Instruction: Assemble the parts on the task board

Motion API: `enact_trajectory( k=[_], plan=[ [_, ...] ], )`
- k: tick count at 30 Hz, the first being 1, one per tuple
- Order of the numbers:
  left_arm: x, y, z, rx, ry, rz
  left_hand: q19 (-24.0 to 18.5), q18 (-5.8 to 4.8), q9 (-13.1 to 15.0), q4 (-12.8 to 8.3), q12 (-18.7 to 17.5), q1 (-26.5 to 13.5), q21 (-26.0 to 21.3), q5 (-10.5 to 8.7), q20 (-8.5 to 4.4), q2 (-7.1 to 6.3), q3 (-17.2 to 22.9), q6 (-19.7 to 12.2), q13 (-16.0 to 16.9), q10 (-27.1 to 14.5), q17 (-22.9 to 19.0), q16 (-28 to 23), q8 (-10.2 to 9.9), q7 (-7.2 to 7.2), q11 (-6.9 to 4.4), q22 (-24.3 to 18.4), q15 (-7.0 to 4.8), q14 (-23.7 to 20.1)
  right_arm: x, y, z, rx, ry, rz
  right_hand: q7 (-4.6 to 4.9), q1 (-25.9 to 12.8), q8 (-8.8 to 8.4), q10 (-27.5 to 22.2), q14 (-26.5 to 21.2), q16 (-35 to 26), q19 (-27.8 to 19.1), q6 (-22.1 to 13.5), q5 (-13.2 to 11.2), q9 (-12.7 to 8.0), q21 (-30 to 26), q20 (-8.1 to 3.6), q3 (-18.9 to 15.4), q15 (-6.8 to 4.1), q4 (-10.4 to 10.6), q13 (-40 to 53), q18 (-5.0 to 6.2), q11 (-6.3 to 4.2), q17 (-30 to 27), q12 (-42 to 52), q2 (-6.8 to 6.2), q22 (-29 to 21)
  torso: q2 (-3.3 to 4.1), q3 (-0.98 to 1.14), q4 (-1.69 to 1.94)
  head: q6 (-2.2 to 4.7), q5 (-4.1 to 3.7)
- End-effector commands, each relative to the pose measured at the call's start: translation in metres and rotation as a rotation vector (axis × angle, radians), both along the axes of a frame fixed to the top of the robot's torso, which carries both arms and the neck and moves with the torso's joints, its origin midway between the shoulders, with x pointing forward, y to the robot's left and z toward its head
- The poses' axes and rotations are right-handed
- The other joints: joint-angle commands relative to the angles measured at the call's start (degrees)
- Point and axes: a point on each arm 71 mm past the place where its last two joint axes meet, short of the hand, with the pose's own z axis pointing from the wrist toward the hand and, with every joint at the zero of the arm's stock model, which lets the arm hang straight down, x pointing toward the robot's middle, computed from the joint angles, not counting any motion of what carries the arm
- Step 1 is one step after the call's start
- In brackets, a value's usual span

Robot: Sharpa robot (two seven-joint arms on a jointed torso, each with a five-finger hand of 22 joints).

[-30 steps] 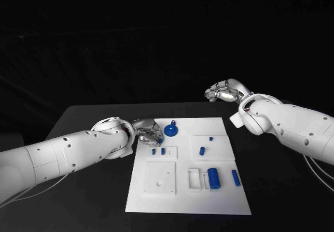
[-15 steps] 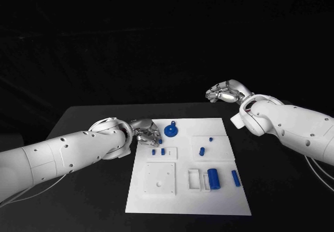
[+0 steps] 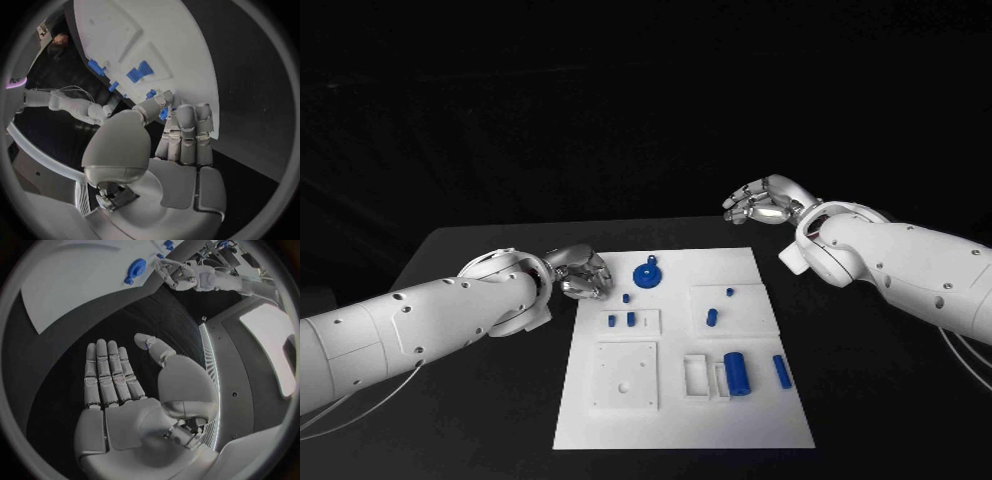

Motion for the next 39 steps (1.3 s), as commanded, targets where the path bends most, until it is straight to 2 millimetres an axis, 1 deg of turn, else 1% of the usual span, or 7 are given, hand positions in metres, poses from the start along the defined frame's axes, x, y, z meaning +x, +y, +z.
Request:
enact_trajectory(
  k=[1, 7, 9, 16, 22, 28, 39],
  plan=[
    [0.005, 0.010, 0.011, -0.207, -0.025, 0.087, -0.32, 1.07, 0.10, 0.17, -0.25, 0.33, 0.02, -0.48, -1.17, -0.10, 0.53, 0.62, 0.15, 0.34, -0.32, -0.81, 0.35, 0.05, 0.21, 0.86, -0.05, -0.65, -0.006, 0.001, -0.007, -0.163, 0.036, 0.088, -0.54, 3.02, 0.81, 1.74, 1.63, 1.10, 1.69, 1.23, -2.02, 0.41, 0.77, -0.14, 0.97, -0.49, 0.00, 0.46, 0.39, -0.55, 0.62, 1.08, -0.26, 0.16, -0.05, -0.05, 0.07, 0.38, -0.43],
    [0.005, 0.029, 0.017, -0.493, 0.063, 0.188, -2.18, 0.45, 0.18, 1.05, -1.11, -2.54, -2.34, -1.47, -0.54, -0.95, 0.46, 0.42, 0.56, 0.00, -2.65, -5.51, 0.80, 0.06, 0.60, -0.36, 0.55, -2.87, -0.019, 0.000, -0.015, -0.298, 0.042, 0.131, -1.64, 5.78, 2.31, 4.79, 5.04, 4.22, 6.12, 3.67, -4.25, 1.80, 3.06, -1.53, 1.32, -2.36, 0.07, 2.37, 0.39, -2.17, 3.30, 3.47, -0.68, 0.47, -0.08, -0.12, -0.14, 0.81, -1.24],
    [0.004, 0.032, 0.017, -0.550, 0.100, 0.197, -4.07, -0.06, 0.32, 1.13, -1.58, -6.56, -4.24, 0.42, 0.04, -2.94, -2.92, 0.21, 0.66, -0.44, -4.16, -8.82, 1.03, 0.16, 1.23, -1.19, 1.03, -4.46, -0.023, 0.001, -0.019, -0.334, 0.043, 0.142, -1.59, 6.22, 2.26, 4.65, 5.81, 4.80, 7.22, 3.50, -4.56, 2.04, 3.54, -1.96, 1.50, -2.81, 0.08, 2.74, 0.39, -2.17, 3.93, 3.45, -0.80, 0.41, -0.17, -0.15, -0.19, 0.87, -1.41],
    [-0.006, 0.029, 0.020, -0.668, 0.153, 0.161, -12.05, -2.45, 0.60, -0.05, -3.80, -7.93, -13.73, 1.07, 3.77, -1.61, -5.81, -1.23, 0.32, -2.00, -10.02, -26.24, 1.36, 0.34, 2.84, -5.85, 5.17, -10.47, -0.036, 0.005, -0.029, -0.468, 0.019, 0.182, -1.44, 6.92, 2.06, 5.44, 10.09, 7.76, 12.86, 2.98, -6.39, 2.73, 6.56, -4.11, 2.15, -5.28, 0.10, 3.43, 0.39, -2.46, 6.99, 1.65, -1.45, 0.77, -0.43, -0.41, -0.14, 1.24, -2.38],
    [-0.014, 0.024, 0.021, -0.754, 0.193, 0.178, -13.92, -2.16, 0.76, -0.07, -4.38, -6.60, -15.63, 1.09, 5.53, -0.27, -6.22, -1.38, 0.11, -1.55, -10.21, -31.90, 1.72, 0.52, 2.99, -6.12, 6.91, -11.22, -0.047, 0.011, -0.034, -0.573, -0.005, 0.214, -1.55, 4.94, 2.18, 6.56, 16.63, 10.71, 20.16, 3.00, -5.52, 3.39, 10.42, -7.34, -0.15, -8.17, -0.06, 3.37, 0.39, -2.58, 9.55, -1.50, -1.81, 1.64, -0.55, -0.54, 0.03, 1.29, -2.76],
    [-0.020, 0.021, 0.024, -0.880, 0.215, 0.226, -14.12, -1.87, 0.71, 0.04, -4.89, -6.85, -16.24, 1.06, 6.11, -0.18, -6.85, -1.71, -0.11, -1.49, -9.62, -34.48, 1.74, 0.63, 3.11, -6.01, 7.46, -11.24, -0.054, 0.021, -0.040, -0.667, -0.041, 0.228, -1.88, 4.67, 2.23, 8.01, 19.99, 10.69, 24.05, 3.38, -7.34, 3.87, 11.07, -9.02, -1.15, -8.79, 0.09, 3.41, 0.39, -3.18, 10.67, -4.29, -2.28, 1.06, -0.45, -0.61, -0.01, 1.40, -2.82],
    [-0.021, 0.024, 0.025, -0.963, 0.226, 0.242, -16.09, -1.54, 0.43, 0.09, -5.82, -7.63, -18.12, 1.25, 7.87, 0.03, -7.48, -2.39, -0.67, -2.13, -8.40, -39.89, 1.67, 0.95, 3.55, -5.65, 9.35, -14.20, -0.062, 0.033, -0.048, -0.745, -0.071, 0.235, -1.62, 3.99, 1.58, 8.34, 20.04, 9.68, 24.26, 2.81, -8.02, 3.81, 10.74, -9.09, -1.70, -8.53, 0.18, 3.30, 0.39, -2.89, 11.27, -6.69, -4.43, 0.81, -0.38, -0.57, -0.04, 0.72, -2.80]
  ],
)
